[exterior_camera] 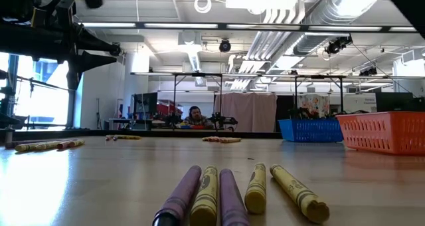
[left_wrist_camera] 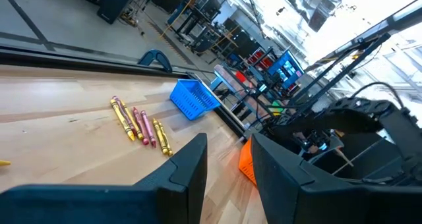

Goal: Sort crayons
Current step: Put the violet crayon into the black basket

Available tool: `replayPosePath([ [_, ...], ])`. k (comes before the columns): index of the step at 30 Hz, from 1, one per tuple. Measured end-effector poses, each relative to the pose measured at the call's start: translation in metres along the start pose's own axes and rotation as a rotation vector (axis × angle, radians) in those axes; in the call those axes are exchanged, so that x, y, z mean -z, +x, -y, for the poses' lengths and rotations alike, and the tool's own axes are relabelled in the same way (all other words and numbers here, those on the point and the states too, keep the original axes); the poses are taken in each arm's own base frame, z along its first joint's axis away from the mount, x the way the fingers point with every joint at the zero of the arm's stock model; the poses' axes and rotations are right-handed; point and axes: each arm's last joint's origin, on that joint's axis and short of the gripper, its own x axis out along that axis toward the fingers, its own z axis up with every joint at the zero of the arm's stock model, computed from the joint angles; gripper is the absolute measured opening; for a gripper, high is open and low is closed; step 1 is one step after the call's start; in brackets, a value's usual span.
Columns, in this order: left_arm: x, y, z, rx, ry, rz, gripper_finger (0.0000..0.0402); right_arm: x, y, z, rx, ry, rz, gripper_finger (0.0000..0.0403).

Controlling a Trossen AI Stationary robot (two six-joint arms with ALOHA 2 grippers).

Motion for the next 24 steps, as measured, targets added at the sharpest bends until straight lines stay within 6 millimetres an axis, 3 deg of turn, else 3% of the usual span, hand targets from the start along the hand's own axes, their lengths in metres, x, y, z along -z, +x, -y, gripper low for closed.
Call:
replayPosePath([
  [4, 0.000, 0.000, 0.000, 0.000, 0.000, 0.000, 0.0106, 0.021, 0.020, 0.011, -0.059, 0.089, -0.070, 0.0008],
  [12, 0.000, 0.000, 0.000, 0.000, 0.000, 0.000, 0.0106, 0.061, 0.024, 0.021, -0.045, 0.130, -0.178, 0.0008],
  [24, 0.000, 0.000, 0.000, 0.000, 0.000, 0.000, 0.0106, 0.079, 0.021, -0.011, -0.034, -0.043, -0.170, 0.0008],
])
